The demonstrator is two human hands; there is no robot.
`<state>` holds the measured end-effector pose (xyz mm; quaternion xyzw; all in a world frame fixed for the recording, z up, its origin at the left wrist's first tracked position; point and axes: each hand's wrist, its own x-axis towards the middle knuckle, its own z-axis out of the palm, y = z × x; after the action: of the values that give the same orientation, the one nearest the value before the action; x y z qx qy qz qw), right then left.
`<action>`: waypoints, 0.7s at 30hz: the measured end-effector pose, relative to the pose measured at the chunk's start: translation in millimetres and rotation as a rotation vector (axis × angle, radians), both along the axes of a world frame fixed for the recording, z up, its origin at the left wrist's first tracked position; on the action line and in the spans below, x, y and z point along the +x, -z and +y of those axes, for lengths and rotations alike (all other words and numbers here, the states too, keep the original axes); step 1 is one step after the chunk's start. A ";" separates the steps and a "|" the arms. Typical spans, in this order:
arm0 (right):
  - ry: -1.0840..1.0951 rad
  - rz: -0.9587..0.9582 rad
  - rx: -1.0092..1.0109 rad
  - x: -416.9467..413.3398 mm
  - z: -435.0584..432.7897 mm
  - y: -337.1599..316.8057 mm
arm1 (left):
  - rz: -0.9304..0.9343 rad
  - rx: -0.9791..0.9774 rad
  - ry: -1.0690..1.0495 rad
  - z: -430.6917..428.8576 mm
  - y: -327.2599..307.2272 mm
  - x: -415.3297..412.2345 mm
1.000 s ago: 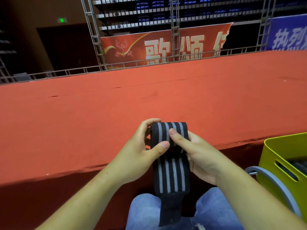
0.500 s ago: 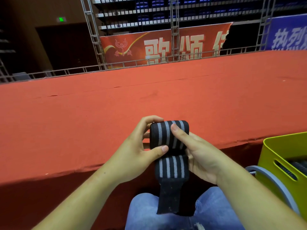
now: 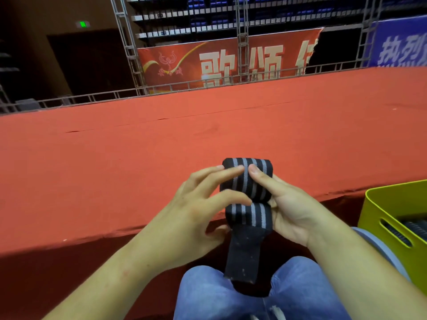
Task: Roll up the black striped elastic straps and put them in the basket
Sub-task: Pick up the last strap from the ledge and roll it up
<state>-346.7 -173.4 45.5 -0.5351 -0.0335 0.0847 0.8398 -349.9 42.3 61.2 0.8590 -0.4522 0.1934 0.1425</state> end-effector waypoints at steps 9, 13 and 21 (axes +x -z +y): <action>-0.064 -0.033 -0.091 -5.2 6.3 0.9 | -0.133 -0.031 -0.011 -3.3 0.6 12.8; -0.059 -0.012 -0.077 -3.7 6.4 1.3 | -0.083 -0.072 0.031 -0.5 1.5 16.5; -0.105 0.004 -0.034 -2.7 8.2 0.3 | -0.051 -0.227 0.039 -1.5 4.3 16.8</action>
<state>-349.4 -165.1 45.2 -0.5465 -0.0584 0.1303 0.8252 -333.1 40.8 56.9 0.8231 -0.4475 0.2625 0.2311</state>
